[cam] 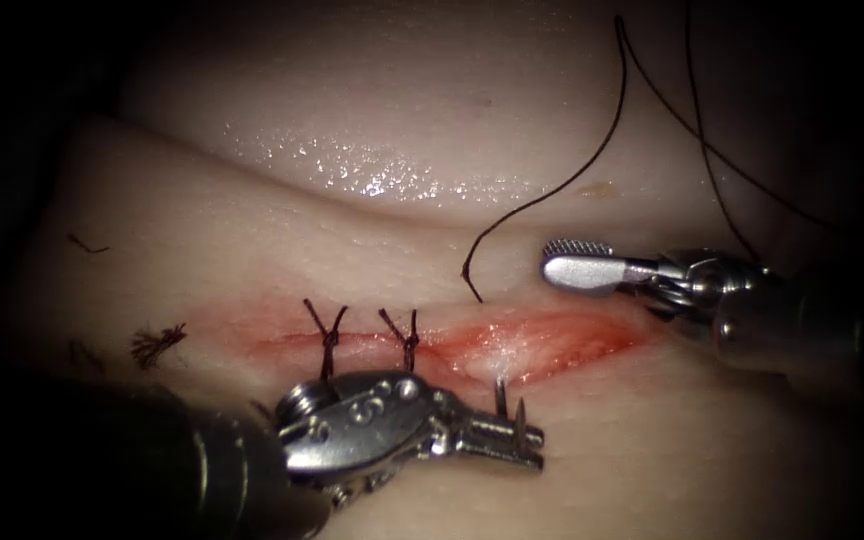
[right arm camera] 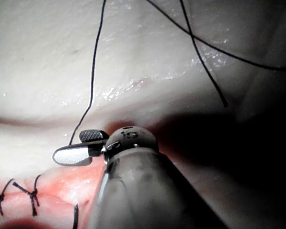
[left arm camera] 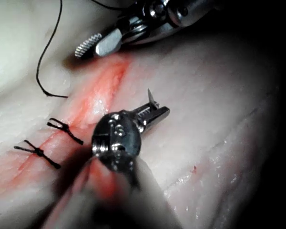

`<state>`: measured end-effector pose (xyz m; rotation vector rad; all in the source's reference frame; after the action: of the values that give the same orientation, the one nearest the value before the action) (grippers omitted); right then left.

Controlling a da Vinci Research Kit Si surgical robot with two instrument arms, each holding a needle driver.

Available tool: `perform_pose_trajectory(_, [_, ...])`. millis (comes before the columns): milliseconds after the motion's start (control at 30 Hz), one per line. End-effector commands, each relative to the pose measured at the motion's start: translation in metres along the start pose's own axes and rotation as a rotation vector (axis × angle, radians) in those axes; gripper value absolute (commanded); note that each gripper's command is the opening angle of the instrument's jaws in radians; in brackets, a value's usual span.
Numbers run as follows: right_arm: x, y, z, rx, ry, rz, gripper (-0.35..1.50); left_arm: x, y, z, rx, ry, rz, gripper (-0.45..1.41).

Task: Wound Closure

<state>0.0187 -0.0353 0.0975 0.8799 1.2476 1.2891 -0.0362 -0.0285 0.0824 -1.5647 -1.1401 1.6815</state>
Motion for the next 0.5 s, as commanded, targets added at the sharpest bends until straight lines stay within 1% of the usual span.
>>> perform_pose_trajectory(33, [-0.0011, 0.0002, 0.0003, -0.002, -0.025, -0.101, 0.26, -0.0005, 0.0001, 0.0005, -0.014, 0.006, 0.0, -0.45])
perform_pose_trajectory(67, [-0.0011, 0.0001, 0.0001, -0.005, -0.032, -0.138, 0.01, -0.0003, 0.0006, 0.0004, -0.026, 0.01, -0.006, -0.45])
perform_pose_trajectory(100, [-0.0011, 0.0001, -0.0001, -0.009, -0.041, -0.18, -0.15, 0.0, 0.0012, 0.0004, -0.038, 0.014, -0.008, -0.45])
perform_pose_trajectory(133, [-0.0009, 0.0, -0.0004, -0.024, -0.075, -0.277, -0.11, 0.0004, 0.0023, 0.0004, -0.052, 0.017, -0.012, -0.45])
perform_pose_trajectory(200, [-0.0005, 0.0, -0.0007, -0.034, -0.11, -0.344, -0.11, 0.0009, 0.0036, 0.0003, -0.067, 0.02, -0.024, -0.45])
perform_pose_trajectory(233, [-0.0003, 0.0, -0.0009, -0.024, -0.125, -0.362, -0.11, 0.0012, 0.0042, 0.0003, -0.073, 0.02, -0.009, -0.45])
perform_pose_trajectory(267, [-0.0003, 0.0, -0.0013, -0.014, -0.133, -0.379, -0.28, 0.0019, 0.0054, 0.0002, -0.082, 0.024, 0.048, -0.45])
perform_pose_trajectory(300, [-0.0005, -0.0001, -0.0017, 0.006, -0.142, -0.38, -0.35, 0.0026, 0.0064, 0.0001, -0.074, 0.031, 0.123, -0.45])
perform_pose_trajectory(400, [-0.0012, -0.0007, -0.0019, 0.02, -0.149, -0.381, -0.35, 0.0036, 0.0071, 0.0001, 0.001, 0.045, 0.216, -0.45])
perform_pose_trajectory(433, [-0.0014, -0.0014, -0.002, 0.021, -0.153, -0.384, -0.35, 0.0042, 0.0073, -0.0001, 0.065, 0.031, 0.287, -0.45])
perform_pose_trajectory(500, [-0.0014, -0.0019, -0.002, 0.029, -0.145, -0.396, -0.35, 0.0047, 0.0074, -0.0002, 0.131, 0.007, 0.341, -0.45])
